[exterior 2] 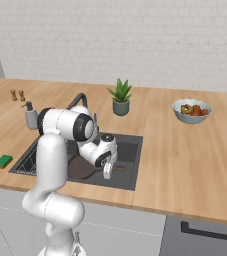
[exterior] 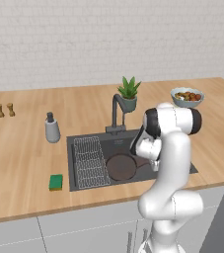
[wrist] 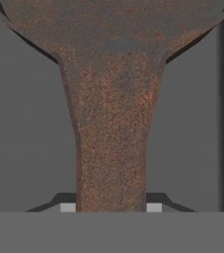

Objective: Pick the pan and sponge and place them into the sink. Then turn on the water.

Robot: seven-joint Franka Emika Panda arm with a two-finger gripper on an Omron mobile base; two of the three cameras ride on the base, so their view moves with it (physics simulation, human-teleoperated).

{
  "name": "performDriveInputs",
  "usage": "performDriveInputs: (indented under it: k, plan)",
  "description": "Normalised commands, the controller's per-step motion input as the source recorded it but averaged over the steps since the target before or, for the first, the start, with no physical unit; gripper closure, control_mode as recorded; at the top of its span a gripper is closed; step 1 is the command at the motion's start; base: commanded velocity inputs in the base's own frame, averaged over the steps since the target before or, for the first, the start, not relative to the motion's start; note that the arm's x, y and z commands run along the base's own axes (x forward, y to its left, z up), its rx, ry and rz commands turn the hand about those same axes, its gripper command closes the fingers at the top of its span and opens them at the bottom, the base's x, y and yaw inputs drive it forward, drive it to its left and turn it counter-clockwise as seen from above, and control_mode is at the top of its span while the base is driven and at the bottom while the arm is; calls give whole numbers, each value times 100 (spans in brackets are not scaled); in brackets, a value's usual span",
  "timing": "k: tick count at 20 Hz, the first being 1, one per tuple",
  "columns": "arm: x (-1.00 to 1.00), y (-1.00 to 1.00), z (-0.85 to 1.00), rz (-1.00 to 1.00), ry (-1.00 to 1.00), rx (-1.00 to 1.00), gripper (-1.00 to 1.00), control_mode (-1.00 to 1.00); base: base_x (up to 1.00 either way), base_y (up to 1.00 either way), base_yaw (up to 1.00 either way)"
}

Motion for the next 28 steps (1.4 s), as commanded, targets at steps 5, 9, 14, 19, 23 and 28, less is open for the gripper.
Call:
performDriveInputs:
  k: [5, 9, 14, 19, 23, 28]
  plan:
    - [0, 0, -38, 0, 0, 0, 100, -100, 0, 0, 0]
    - [0, 0, -19, 0, 0, 0, 100, -100, 0, 0, 0]
    - [0, 0, 2, 0, 0, 0, -100, -100, 0, 0, 0]
    - [0, -8, 9, -1, 0, 0, -100, -100, 0, 0, 0]
    - [0, -27, 54, -4, 3, 0, -100, -100, 0, 0, 0]
    - [0, -22, 68, -4, 1, 0, -100, -100, 0, 0, 0]
